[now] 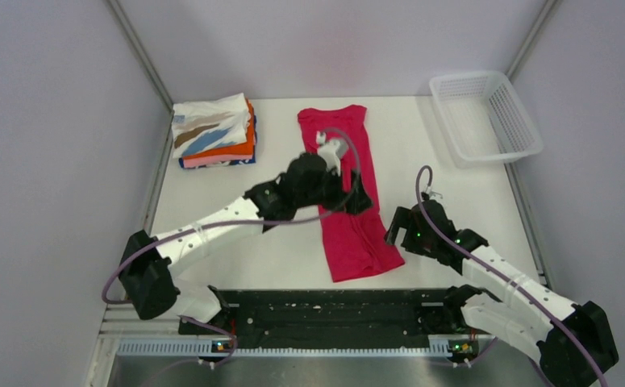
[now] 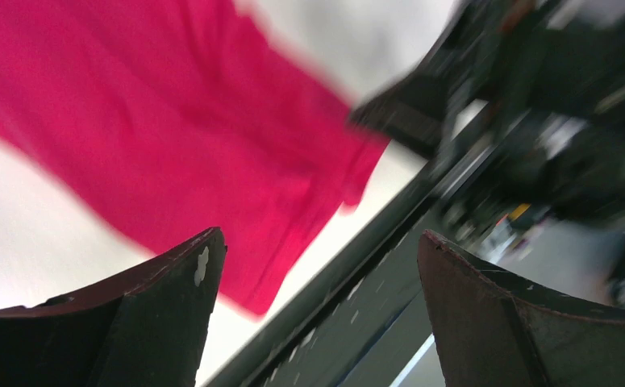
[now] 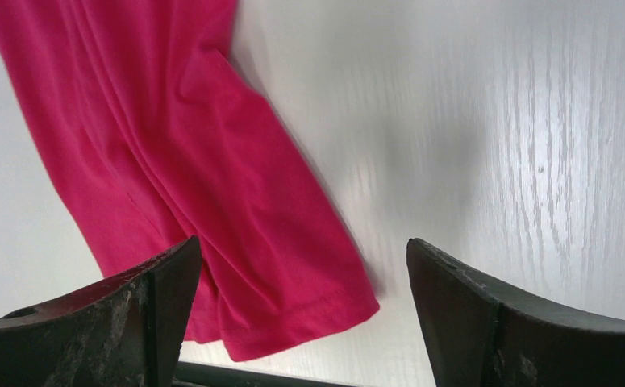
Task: Fold and stack the t-shirts
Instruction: Rotate the tshirt 90 degrees, then grab the bottom of the folded rectangular tshirt with both arms
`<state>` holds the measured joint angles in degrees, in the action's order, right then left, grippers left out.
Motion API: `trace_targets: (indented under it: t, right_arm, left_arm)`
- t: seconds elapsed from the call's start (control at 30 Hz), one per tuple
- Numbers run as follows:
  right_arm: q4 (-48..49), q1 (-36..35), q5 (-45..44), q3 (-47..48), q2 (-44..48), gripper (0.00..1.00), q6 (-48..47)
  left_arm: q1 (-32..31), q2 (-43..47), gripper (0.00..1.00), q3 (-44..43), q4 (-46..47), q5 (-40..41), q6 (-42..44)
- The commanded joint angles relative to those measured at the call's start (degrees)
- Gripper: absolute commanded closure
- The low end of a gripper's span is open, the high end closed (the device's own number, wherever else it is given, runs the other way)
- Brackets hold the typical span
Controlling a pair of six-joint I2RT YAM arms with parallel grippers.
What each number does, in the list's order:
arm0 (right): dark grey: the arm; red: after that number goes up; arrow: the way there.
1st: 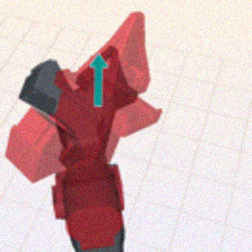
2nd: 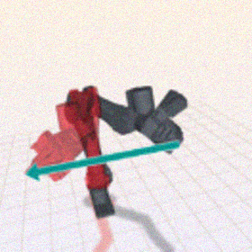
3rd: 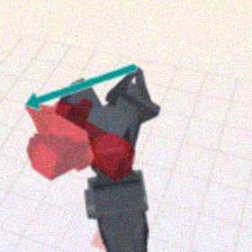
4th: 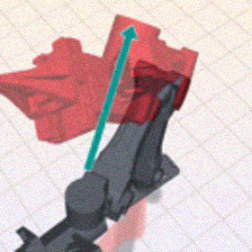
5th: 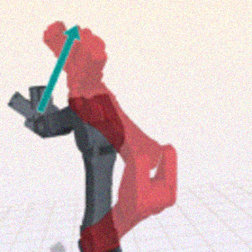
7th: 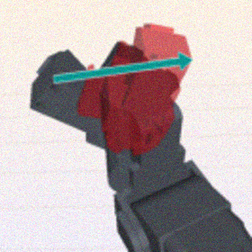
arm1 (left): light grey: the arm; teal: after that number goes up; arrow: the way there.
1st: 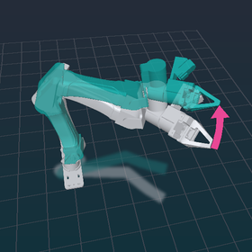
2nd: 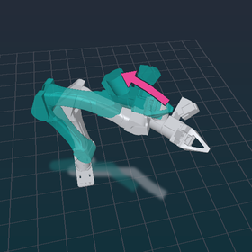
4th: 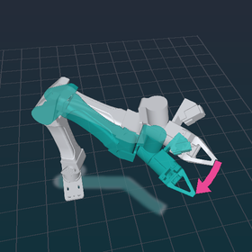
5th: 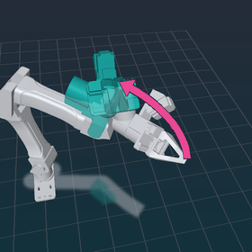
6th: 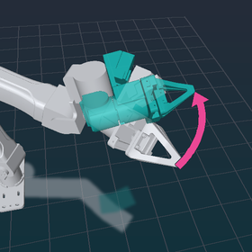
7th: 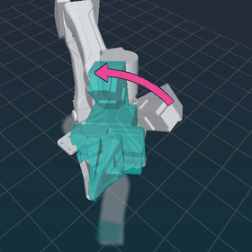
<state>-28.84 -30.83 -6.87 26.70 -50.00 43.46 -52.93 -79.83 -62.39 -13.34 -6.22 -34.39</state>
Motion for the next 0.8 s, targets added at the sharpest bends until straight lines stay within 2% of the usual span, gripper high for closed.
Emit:
trace_targets:
  t: [0.0, 0.13, 0.17, 0.3, 0.4, 0.77]
  right_arm:
    - [-1.82, 0.67, 2.98, -1.88, 3.00, 0.12, 1.82]
    - [-1.45, 0.75, 2.77, -3.44, 4.13, 0.22, 3.24]
    - [-1.24, 0.77, 2.88, -3.71, 4.14, 0.25, 3.41]
    - [-0.26, 0.71, 3.00, -4.48, 3.72, 0.34, 4.02]
    - [0.75, 0.75, 2.96, -5.08, 3.28, 0.43, 4.41]
    - [3.17, 0.86, 4.03, -7.26, -0.69, 0.53, 4.91]
  left_arm:
    - [-6.58, 2.97, 0.08, 10.06, -8.88, 8.03, -0.48]
    - [-9.96, 1.31, 0.13, 14.00, -5.94, 4.25, -1.24]
    - [-10.75, 0.04, 0.18, 13.89, -5.43, 3.86, -0.76]
    - [-13.02, -6.14, 0.34, 10.50, -7.72, 4.29, 1.15]
    - [-13.43, -9.70, 0.39, 8.20, -9.83, 5.60, 1.96]
    - [-13.43, -14.99, 0.49, 8.63, -6.33, 3.76, 1.96]
